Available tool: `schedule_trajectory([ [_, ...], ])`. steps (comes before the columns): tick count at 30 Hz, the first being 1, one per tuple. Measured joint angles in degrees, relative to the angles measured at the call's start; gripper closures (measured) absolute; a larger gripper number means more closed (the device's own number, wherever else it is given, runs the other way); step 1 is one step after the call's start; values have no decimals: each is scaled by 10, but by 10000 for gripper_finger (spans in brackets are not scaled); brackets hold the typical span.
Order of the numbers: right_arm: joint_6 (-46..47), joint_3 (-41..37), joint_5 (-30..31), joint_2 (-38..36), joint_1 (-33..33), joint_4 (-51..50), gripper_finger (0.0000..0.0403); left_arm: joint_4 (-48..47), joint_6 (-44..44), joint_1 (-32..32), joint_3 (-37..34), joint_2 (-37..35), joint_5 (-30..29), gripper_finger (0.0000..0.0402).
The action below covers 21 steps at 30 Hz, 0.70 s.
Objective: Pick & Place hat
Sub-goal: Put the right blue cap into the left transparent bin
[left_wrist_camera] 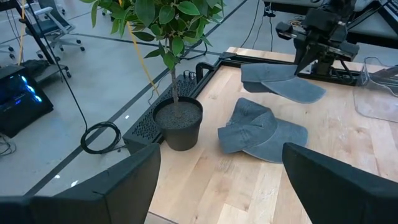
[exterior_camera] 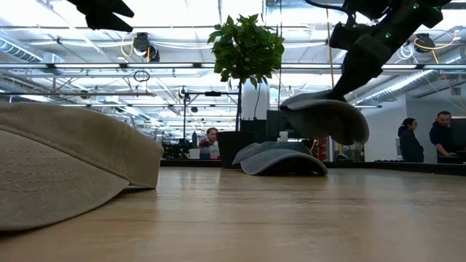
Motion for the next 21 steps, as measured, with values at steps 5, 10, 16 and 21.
schedule_trajectory([
  [5,-24,0,0,0,0,12,403,0,0,0,0,0,0,55],
  [10,-41,0,-25,0,0,24,403,0,0,0,0,0,0,55],
  [16,-62,0,-48,0,0,49,403,0,0,0,0,0,0,55],
  [21,-89,0,-65,0,0,68,403,0,0,0,0,0,0,55],
])
